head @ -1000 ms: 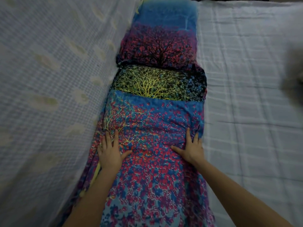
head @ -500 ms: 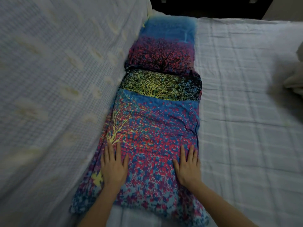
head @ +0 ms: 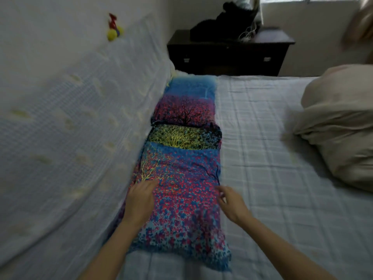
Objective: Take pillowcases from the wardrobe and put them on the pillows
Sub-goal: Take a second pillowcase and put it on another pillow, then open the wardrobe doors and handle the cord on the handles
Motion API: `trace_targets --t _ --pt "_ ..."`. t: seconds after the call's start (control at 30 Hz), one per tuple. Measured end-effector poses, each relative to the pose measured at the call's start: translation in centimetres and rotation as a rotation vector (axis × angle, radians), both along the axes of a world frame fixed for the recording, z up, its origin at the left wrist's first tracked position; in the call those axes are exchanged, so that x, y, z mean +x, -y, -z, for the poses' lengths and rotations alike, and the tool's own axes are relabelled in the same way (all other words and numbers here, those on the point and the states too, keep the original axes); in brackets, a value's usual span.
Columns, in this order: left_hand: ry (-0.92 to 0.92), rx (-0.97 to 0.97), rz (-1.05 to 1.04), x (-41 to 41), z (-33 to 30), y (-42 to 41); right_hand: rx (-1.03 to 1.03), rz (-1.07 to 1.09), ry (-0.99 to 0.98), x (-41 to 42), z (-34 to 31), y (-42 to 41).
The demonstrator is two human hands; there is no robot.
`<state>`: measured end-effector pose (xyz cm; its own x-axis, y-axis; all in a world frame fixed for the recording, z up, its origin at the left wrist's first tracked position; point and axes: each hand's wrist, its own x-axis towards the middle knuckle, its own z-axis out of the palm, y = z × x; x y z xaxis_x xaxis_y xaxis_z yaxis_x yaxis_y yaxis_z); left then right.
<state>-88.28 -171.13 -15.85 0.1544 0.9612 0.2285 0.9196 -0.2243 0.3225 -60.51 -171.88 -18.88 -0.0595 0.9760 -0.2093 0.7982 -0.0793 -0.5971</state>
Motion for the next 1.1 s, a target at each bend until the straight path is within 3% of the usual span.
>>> trace_targets --t 0.13,0.3,0.4,0.53,0.67,1.1 --pt "0.138 0.108 0.032 4.1 -7.4 0.7 0.249 0.054 -0.168 2.6 -8.1 2.0" --pt "0.62 0.161 0.011 9.1 -14.6 3.4 0.486 0.225 -0.373 6.8 -15.8 7.7" --pt "0.969 0.102 0.109 11.9 -17.4 6.1 0.617 0.341 -0.496 10.0 -19.1 12.7" --pt "1.214 -0.113 0.202 15.1 -18.4 9.7 0.633 0.469 -0.599 14.0 -21.2 19.5" --pt "1.295 -0.299 0.273 19.9 -18.9 12.8 0.618 0.576 -0.651 18.5 -21.9 26.2" --pt "1.206 -0.723 0.538 43.0 -17.8 27.3 0.67 0.903 -0.687 33.6 -20.7 48.4"
